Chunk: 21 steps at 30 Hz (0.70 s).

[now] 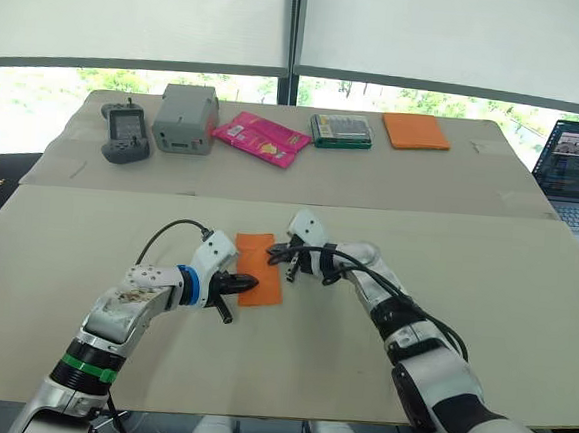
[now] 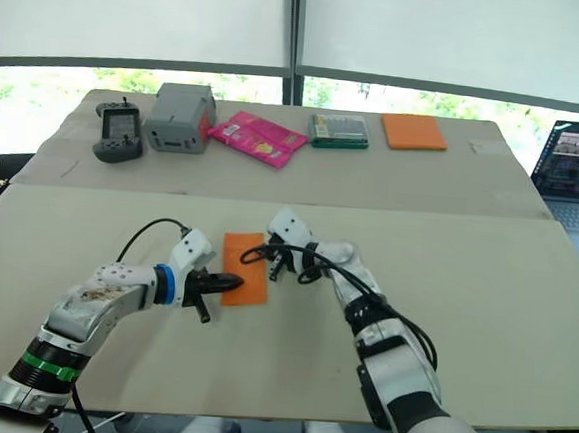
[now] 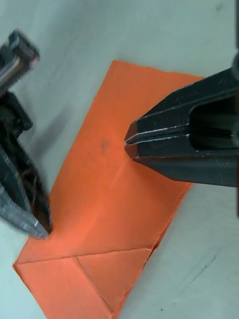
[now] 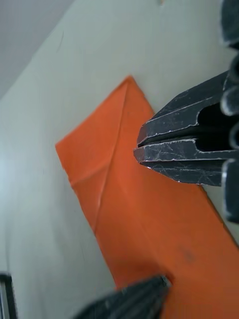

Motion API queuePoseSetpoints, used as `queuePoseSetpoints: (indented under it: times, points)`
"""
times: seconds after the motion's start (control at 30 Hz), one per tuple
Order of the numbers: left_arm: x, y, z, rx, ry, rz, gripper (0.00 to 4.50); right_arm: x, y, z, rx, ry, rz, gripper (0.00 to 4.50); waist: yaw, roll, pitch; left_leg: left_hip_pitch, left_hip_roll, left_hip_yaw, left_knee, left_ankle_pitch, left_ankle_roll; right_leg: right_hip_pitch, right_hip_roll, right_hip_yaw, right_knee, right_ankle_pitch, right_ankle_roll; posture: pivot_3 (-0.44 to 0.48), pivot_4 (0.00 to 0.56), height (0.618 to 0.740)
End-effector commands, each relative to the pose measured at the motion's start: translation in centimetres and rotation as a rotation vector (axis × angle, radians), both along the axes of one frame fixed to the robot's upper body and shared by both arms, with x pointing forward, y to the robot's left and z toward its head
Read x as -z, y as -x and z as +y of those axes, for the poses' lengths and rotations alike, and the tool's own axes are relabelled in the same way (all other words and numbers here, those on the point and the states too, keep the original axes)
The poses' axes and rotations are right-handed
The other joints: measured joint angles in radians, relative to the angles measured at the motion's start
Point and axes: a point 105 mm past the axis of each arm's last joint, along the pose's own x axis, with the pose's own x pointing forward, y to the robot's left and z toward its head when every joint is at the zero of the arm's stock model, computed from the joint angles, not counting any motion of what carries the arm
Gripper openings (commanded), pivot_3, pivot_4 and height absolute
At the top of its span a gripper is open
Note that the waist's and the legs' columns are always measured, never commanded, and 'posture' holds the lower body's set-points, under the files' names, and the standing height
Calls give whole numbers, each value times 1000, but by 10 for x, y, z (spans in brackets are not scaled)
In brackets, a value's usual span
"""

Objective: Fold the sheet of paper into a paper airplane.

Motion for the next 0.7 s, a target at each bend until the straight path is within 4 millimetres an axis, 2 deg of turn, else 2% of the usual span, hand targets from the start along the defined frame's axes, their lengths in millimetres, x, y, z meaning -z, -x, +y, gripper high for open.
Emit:
queuePoseSetpoints:
  times: [0.03,0.33,0.47,0.6,0.7]
  points:
    - [9,-2,11,-49,-41,25,0,10,25,2,-125,40,62,57,0,0,0,0,0,0,0,0,0,0,0,0,0,0,0,0,150,740]
    - [9,-5,11,-35,-45,23,0,23,60,-10,-204,93,146,57,2,0,0,4,-1,0,0,0,0,3,1,0,1,0,0,0,150,740]
    - [8,-5,11,-36,-42,22,0,27,75,-23,-218,119,179,57,3,0,0,5,-1,0,0,0,0,3,1,0,1,0,0,0,150,740]
    - [6,-6,12,-44,-21,13,0,11,71,-27,-159,50,156,57,4,0,0,5,-1,0,0,0,0,4,1,0,0,0,0,0,150,740]
    - [-1,-7,8,-38,20,-5,0,-17,66,-29,-130,-28,127,57,4,0,0,4,-1,0,0,0,0,3,1,0,0,0,0,0,150,740]
